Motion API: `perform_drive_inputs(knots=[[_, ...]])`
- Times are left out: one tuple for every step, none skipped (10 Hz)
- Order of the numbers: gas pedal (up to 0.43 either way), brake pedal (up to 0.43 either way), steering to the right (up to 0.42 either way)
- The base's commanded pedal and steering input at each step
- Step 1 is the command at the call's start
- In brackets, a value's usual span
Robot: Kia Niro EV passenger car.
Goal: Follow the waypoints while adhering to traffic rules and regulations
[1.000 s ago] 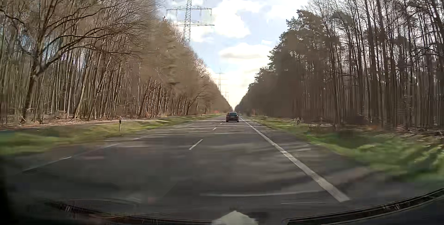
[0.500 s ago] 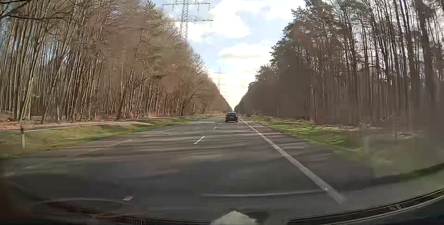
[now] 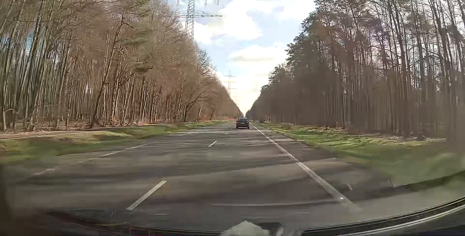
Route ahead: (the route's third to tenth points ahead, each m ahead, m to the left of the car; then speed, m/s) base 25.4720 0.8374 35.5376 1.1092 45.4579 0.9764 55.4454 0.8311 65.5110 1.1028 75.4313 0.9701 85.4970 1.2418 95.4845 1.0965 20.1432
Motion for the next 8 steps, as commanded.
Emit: perform_drive_inputs(knots=[[0.197,0.000,0.000],[0.197,0.000,0.000],[0.197,0.000,0.000],[0.197,0.000,0.000],[0.197,0.000,0.000],[0.197,0.000,0.000],[0.197,0.000,0.000],[0.197,0.000,-0.001]])
